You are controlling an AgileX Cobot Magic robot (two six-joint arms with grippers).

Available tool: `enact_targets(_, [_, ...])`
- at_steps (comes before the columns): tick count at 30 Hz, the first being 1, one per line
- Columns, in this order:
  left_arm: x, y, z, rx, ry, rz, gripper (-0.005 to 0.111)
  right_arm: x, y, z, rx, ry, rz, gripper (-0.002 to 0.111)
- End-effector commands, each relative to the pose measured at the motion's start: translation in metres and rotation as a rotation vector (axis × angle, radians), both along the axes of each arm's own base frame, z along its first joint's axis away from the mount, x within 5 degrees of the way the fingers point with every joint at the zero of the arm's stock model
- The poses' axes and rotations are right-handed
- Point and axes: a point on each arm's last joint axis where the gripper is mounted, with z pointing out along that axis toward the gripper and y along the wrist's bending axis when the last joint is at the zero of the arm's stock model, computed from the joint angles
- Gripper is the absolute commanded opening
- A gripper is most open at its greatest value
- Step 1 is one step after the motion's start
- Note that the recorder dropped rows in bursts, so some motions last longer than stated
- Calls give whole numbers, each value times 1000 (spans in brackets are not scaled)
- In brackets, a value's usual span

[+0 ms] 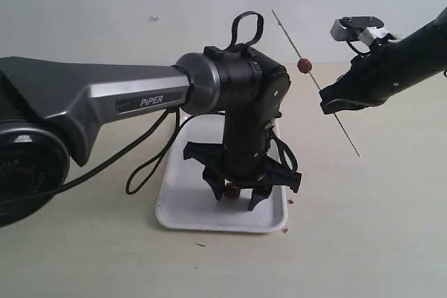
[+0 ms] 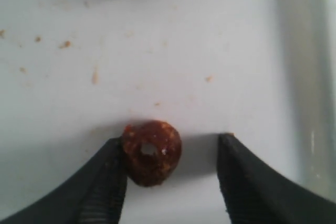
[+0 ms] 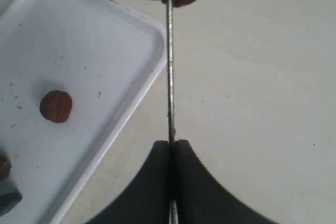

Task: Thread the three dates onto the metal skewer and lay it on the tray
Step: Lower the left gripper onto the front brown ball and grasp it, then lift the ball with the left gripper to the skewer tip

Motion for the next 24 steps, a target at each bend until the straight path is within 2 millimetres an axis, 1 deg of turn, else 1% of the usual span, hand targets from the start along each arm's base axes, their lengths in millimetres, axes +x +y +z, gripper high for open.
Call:
enact_targets(1, [4, 1, 3, -11, -31, 3, 40, 0, -1, 1, 6, 0, -3, 0])
enact_targets(5, [4, 1, 3, -11, -30, -6, 34, 0, -1, 1, 9, 2, 0, 0])
enact_targets(11, [3, 2, 3, 0, -21, -34, 33, -1, 0, 1, 12, 7, 4, 0])
enact_targets(15, [3, 2, 3, 2, -19, -61, 28, -1, 0, 1, 13, 8, 5, 0])
enact_targets(19, [10, 9, 4, 3, -19, -76, 27, -1, 0, 1, 13, 9, 8, 0])
enact_targets(21, [17, 14, 12, -13, -30, -77, 27, -1, 0, 1, 14, 10, 9, 0])
enact_targets(24, [35, 30, 38, -95, -70, -39, 27, -3, 2, 1, 29, 30, 28, 0])
